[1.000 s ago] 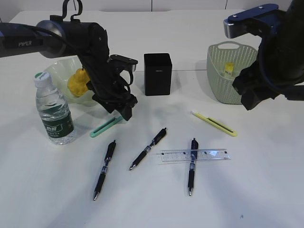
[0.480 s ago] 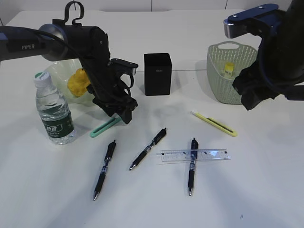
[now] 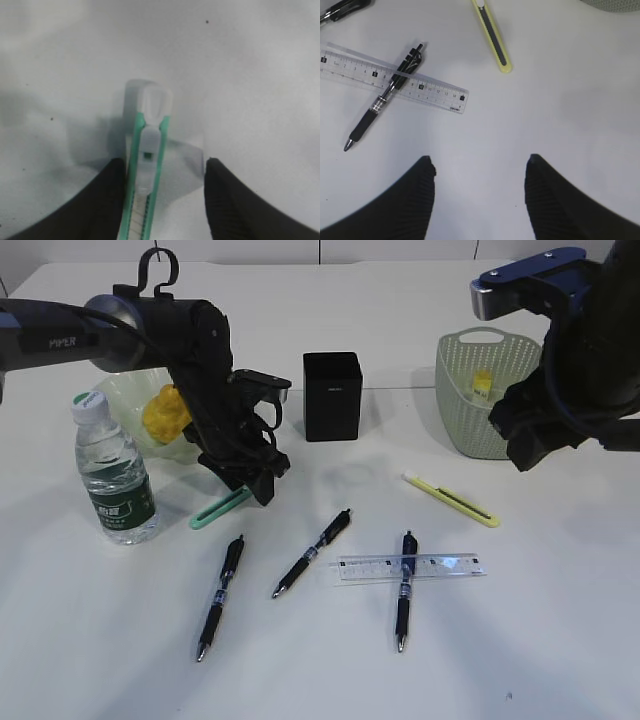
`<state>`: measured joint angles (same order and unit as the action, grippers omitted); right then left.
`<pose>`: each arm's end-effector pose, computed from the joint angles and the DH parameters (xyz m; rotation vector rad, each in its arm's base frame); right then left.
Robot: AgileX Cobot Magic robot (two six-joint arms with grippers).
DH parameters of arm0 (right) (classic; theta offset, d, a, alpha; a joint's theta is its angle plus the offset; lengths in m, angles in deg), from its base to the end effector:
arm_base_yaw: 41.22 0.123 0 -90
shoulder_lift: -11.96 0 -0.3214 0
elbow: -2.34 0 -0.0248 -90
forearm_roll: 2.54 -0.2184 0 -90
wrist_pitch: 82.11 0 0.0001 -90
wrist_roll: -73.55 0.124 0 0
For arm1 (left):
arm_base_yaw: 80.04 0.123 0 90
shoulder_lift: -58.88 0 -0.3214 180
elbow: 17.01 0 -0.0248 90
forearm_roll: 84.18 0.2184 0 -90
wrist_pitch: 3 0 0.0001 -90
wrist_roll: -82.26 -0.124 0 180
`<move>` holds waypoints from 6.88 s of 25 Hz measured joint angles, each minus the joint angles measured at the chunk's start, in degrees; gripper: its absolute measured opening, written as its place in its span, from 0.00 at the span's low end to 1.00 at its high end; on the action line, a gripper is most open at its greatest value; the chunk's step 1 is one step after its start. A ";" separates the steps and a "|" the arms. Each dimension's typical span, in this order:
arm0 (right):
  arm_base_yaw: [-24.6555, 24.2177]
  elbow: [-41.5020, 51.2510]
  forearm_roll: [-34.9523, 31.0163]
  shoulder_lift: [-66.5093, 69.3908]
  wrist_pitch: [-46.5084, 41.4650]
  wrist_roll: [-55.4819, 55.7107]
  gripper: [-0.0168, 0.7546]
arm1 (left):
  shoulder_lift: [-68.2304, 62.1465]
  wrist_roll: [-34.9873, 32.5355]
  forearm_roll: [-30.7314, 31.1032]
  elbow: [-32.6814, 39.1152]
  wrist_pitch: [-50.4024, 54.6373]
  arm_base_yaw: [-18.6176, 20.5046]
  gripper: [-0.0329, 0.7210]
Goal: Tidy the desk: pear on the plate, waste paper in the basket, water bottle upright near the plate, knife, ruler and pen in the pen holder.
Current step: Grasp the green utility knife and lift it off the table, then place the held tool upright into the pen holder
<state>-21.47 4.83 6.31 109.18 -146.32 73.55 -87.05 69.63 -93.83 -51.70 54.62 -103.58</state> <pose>0.2828 0.0833 0.3116 -0.5530 2.7827 -0.1393 0.4543 -0.2171 0.1267 0.8086 2.8397 -0.2497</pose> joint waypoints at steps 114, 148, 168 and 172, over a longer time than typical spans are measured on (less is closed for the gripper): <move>0.00 0.00 0.00 0.30 0.34 0.00 0.58 | 2.72 -23.48 -39.55 -5.23 -52.36 -0.35 0.18; 0.00 0.00 0.00 0.30 0.86 0.00 0.58 | 2.72 -42.34 -45.34 -5.23 -43.61 -0.84 0.17; 0.00 0.00 0.00 0.30 0.86 0.00 0.58 | 2.72 -87.76 -82.24 -5.23 -26.68 6.76 0.17; 0.00 0.00 0.00 0.30 0.86 0.00 0.58 | 2.72 -90.68 -84.12 -5.23 -25.81 6.76 0.17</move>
<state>-21.47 4.83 6.31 109.48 -145.46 73.55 -84.33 -21.05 -177.96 -56.93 28.81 -96.81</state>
